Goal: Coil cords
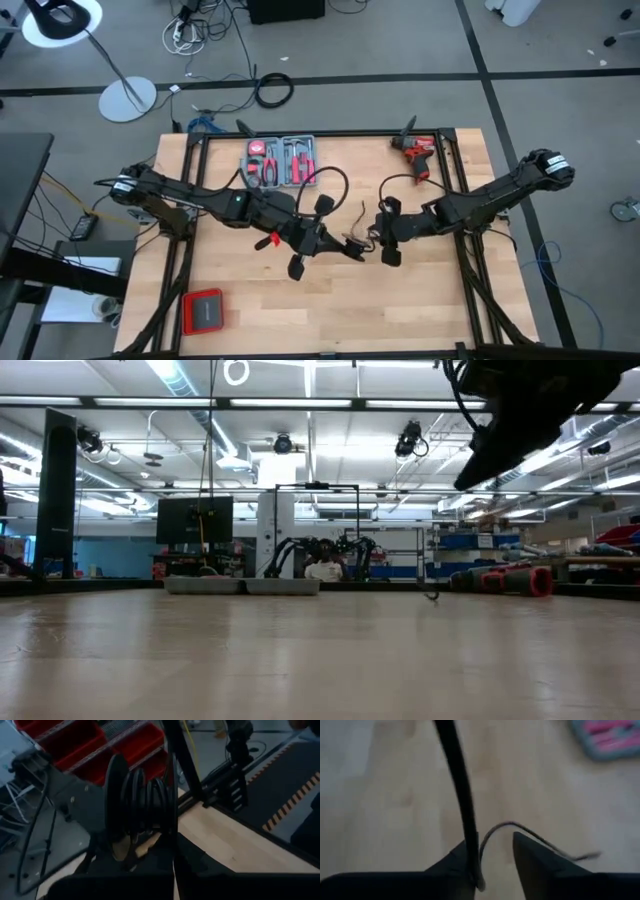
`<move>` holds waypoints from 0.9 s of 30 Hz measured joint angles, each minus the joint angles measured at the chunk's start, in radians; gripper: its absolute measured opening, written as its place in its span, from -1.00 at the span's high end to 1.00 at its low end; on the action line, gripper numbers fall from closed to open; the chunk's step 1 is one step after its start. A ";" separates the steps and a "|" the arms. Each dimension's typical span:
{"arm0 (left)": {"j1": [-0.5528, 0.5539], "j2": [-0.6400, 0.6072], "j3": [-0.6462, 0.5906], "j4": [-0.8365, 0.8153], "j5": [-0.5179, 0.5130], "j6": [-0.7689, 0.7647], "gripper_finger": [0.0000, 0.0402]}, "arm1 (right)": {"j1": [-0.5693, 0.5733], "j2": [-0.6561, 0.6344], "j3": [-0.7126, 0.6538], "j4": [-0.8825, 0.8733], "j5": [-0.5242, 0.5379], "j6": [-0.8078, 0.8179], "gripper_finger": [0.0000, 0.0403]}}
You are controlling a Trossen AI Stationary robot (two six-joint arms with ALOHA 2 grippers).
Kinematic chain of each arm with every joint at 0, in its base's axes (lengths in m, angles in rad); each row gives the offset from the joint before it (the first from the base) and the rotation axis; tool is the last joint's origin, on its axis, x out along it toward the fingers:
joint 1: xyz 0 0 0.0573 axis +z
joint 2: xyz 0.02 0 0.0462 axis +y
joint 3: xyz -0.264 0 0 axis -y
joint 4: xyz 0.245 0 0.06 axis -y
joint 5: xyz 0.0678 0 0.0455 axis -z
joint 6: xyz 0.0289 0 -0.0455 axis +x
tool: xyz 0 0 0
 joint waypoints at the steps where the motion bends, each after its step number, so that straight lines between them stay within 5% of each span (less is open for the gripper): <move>1: 0.000 0.000 0.000 -0.005 0.000 0.000 1.00 | 0.008 -0.008 0.000 0.000 -0.025 0.018 0.32; 6: 0.001 -0.001 0.000 -0.012 0.012 0.000 1.00 | 0.046 -0.077 0.000 0.004 -0.103 0.080 0.15; 13: 0.001 -0.001 0.000 -0.016 0.019 0.000 1.00 | 0.119 -0.212 0.000 -0.009 -0.082 0.093 0.13; 27: -0.016 0.115 -0.001 0.082 0.060 -0.054 1.00 | 0.306 -0.326 0.002 0.271 0.386 -0.257 0.19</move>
